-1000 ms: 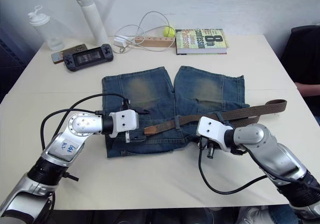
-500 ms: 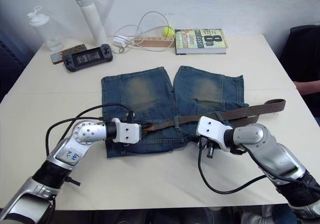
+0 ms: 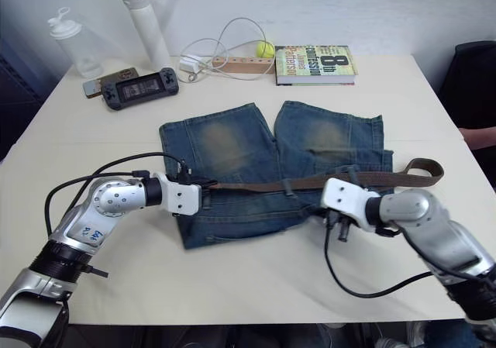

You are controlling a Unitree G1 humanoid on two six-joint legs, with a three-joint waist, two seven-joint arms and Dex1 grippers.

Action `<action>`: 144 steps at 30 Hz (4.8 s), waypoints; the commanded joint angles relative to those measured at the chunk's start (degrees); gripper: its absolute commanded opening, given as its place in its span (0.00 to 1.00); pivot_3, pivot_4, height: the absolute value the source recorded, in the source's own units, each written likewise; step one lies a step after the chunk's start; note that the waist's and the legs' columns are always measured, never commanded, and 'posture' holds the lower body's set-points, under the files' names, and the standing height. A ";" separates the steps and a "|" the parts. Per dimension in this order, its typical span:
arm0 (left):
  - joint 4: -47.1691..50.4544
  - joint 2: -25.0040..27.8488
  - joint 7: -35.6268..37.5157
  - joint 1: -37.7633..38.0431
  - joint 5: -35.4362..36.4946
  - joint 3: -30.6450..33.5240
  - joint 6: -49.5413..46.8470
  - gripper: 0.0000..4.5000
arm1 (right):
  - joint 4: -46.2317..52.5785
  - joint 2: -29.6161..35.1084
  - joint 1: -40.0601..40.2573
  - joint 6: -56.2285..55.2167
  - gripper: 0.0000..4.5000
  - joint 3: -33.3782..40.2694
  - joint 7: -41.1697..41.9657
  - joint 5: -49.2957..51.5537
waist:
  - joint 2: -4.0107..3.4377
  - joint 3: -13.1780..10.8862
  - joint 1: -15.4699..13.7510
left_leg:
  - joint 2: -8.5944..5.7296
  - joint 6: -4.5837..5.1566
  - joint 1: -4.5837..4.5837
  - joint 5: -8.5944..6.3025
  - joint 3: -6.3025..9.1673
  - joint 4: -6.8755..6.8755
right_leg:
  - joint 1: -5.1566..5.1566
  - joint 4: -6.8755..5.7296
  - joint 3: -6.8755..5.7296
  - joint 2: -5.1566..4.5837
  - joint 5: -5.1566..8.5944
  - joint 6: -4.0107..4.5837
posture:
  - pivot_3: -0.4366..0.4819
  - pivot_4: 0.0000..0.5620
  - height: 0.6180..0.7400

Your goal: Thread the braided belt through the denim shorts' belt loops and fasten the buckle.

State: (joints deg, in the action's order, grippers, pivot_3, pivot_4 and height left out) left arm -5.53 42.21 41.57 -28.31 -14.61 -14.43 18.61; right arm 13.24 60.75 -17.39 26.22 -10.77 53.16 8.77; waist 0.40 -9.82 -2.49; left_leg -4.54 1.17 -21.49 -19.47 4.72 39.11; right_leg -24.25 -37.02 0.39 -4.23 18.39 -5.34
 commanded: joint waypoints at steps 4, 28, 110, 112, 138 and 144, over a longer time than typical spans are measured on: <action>0.80 -1.93 -0.22 2.68 1.42 1.32 -2.91 0.01 | -10.80 3.54 -0.52 -6.89 0.00 2.29 3.05 -4.05 | 0.00 0.00 -0.52 | 0.00 0.03 0.00 -0.02 -0.03 0.00 | 0.00 0.02 -0.01 0.00 0.00 0.00 | 0.48 0.27 0.95; 6.42 -17.50 2.06 -3.82 -0.71 -8.57 -22.04 0.01 | -5.09 -3.08 -1.49 -2.07 0.00 2.38 3.71 -5.51 | 0.02 0.01 0.82 | 0.06 -0.01 0.01 0.00 -0.09 0.05 | -0.01 -0.04 0.01 0.07 -0.02 -0.04 | 0.48 0.27 0.95; 29.19 1.44 10.17 13.15 47.02 21.18 -63.83 1.00 | 22.65 5.34 -0.23 8.88 0.99 -5.59 -22.54 36.06 | -0.06 -0.03 2.18 | 0.26 -0.04 -0.07 -0.07 0.08 -0.06 | -0.15 0.04 -0.08 0.24 0.00 0.15 | 0.48 0.27 0.95; 28.64 1.03 10.21 12.27 46.74 20.02 -63.32 1.00 | 18.24 7.20 0.53 -2.07 0.99 -11.00 -15.51 21.80 | 0.05 0.02 2.26 | 0.31 -0.11 -0.03 -0.09 0.07 -0.05 | -0.10 0.06 -0.08 0.35 0.01 0.15 | 0.48 0.27 0.95; 25.03 -0.37 10.31 10.35 44.57 14.06 -58.50 1.00 | -29.82 3.11 -7.08 -65.36 0.01 -3.20 3.59 -10.74 | -0.03 -0.03 1.30 | 0.23 -0.19 0.04 -0.06 -0.10 0.01 | -0.14 -0.08 0.07 0.27 0.00 0.15 | 0.48 0.27 0.95; 24.35 -1.15 10.28 9.71 43.83 12.99 -57.69 1.00 | -40.46 0.36 -13.74 -72.18 0.01 -3.85 4.62 -13.46 | -0.06 -0.05 2.03 | 0.27 -0.22 0.07 -0.05 -0.15 0.01 | -0.17 -0.17 0.09 0.31 0.00 0.16 | 0.48 0.27 0.95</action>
State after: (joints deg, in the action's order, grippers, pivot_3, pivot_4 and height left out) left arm 18.66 41.27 51.61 -17.80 29.16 -1.42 -39.99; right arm -26.20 61.18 -30.00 -45.04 -16.28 57.59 -5.07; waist 0.34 -9.87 -0.46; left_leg -4.27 0.95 -21.42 -19.52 4.56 39.12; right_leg -24.42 -37.19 0.49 -3.92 18.40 -5.18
